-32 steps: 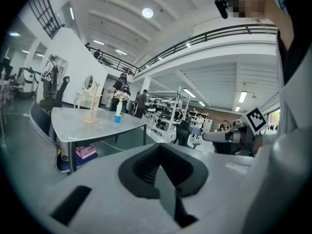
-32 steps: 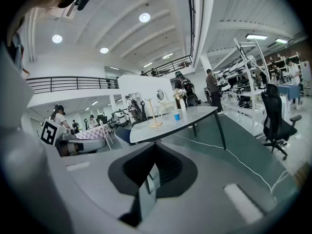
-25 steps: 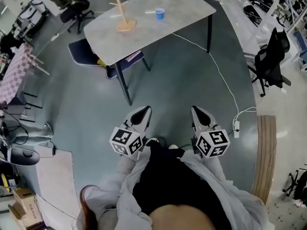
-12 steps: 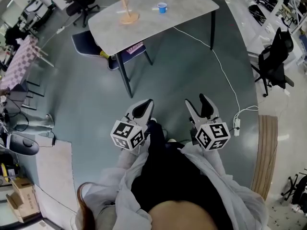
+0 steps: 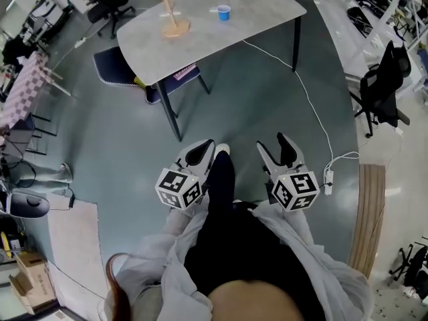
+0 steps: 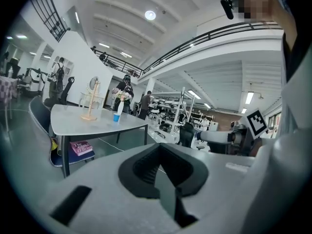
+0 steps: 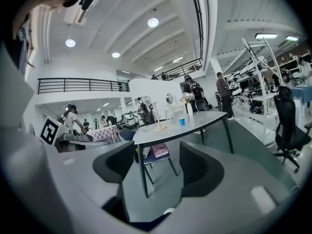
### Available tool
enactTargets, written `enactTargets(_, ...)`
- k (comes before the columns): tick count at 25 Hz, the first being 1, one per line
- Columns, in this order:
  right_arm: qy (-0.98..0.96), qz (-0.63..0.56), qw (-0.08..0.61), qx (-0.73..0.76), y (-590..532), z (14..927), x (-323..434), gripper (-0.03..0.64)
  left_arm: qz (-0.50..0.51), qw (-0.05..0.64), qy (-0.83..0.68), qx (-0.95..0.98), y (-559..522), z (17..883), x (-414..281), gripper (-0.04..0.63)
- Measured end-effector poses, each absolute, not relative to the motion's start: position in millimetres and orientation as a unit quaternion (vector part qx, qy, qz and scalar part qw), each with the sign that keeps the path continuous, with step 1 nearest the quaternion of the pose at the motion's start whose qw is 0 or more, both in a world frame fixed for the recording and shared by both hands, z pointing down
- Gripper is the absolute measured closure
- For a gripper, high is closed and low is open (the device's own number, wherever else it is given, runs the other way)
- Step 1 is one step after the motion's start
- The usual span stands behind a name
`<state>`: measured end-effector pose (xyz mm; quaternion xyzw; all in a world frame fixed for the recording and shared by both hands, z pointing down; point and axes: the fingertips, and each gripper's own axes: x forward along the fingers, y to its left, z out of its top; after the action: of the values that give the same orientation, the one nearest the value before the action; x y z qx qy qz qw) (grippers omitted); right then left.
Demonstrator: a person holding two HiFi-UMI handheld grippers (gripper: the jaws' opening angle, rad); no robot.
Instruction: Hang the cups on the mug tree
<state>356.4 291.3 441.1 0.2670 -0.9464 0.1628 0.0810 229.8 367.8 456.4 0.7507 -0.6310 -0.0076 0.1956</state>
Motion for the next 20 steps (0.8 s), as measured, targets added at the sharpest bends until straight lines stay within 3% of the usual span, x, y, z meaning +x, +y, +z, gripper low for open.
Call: enactTargets(20, -0.944, 0.146, 0.086, 0.281, 67, 416, 178, 0.331, -0.020, 0.174, -0.640, 0.748, 141, 428, 32, 0.597)
